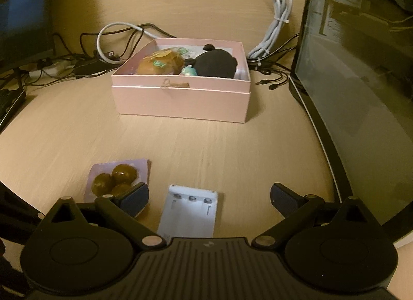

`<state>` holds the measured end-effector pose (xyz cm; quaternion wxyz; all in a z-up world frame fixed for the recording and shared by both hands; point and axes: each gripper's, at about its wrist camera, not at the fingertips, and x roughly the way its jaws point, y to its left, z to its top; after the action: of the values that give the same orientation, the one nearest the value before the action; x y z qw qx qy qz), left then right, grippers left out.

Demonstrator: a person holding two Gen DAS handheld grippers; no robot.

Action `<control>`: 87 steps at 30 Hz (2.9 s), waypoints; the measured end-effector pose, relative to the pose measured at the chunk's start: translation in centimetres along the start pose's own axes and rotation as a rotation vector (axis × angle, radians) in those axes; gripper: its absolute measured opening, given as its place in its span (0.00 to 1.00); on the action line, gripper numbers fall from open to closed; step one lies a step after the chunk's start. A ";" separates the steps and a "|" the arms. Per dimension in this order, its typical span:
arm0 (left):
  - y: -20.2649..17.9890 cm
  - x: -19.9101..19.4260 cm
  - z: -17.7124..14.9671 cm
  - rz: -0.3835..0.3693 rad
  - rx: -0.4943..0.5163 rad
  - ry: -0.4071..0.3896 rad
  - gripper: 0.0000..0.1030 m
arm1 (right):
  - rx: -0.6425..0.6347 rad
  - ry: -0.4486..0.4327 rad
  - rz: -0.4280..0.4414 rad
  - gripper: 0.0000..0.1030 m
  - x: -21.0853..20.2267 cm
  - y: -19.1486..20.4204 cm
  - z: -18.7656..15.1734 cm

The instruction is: Organize objects

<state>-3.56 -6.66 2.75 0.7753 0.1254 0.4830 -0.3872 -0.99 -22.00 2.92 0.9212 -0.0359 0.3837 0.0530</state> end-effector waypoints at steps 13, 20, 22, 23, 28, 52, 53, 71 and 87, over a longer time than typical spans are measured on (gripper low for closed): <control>-0.4 -0.2 -0.1 0.163 0.079 -0.028 0.16 | 0.049 0.034 0.003 0.98 -1.1 -1.5 -2.4; -0.9 0.3 0.4 0.049 0.118 0.020 0.53 | 0.087 0.044 -0.001 0.98 -1.8 -1.9 -3.6; -0.9 0.3 0.5 0.039 0.120 0.020 0.55 | 0.093 0.042 -0.002 0.98 -2.1 -2.0 -3.8; -0.8 0.3 0.5 0.033 0.107 0.013 0.54 | 0.097 0.041 -0.003 0.98 -2.3 -2.1 -3.8; 1.0 -3.2 0.1 0.102 0.083 -0.168 0.54 | 0.100 0.022 -0.018 0.98 -3.4 -2.3 -4.1; 6.4 1.5 1.7 0.096 0.210 -0.250 0.51 | 0.103 0.075 0.020 1.00 -3.3 -0.6 -4.6; 6.4 1.3 1.5 0.100 0.198 -0.256 0.51 | 0.107 0.067 0.026 0.99 -2.9 -0.6 -4.3; 7.9 -2.0 -0.5 0.165 0.028 -0.257 0.27 | -0.033 0.103 0.057 0.46 -0.1 2.2 -1.5; 9.4 -7.8 -0.8 0.177 -0.080 -0.323 0.06 | -0.012 0.028 0.063 0.46 -3.9 1.6 0.0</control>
<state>0.87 3.84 7.25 0.8782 0.0729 0.3543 -0.3130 -3.94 -20.74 5.69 0.9134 -0.0300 0.3973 0.0836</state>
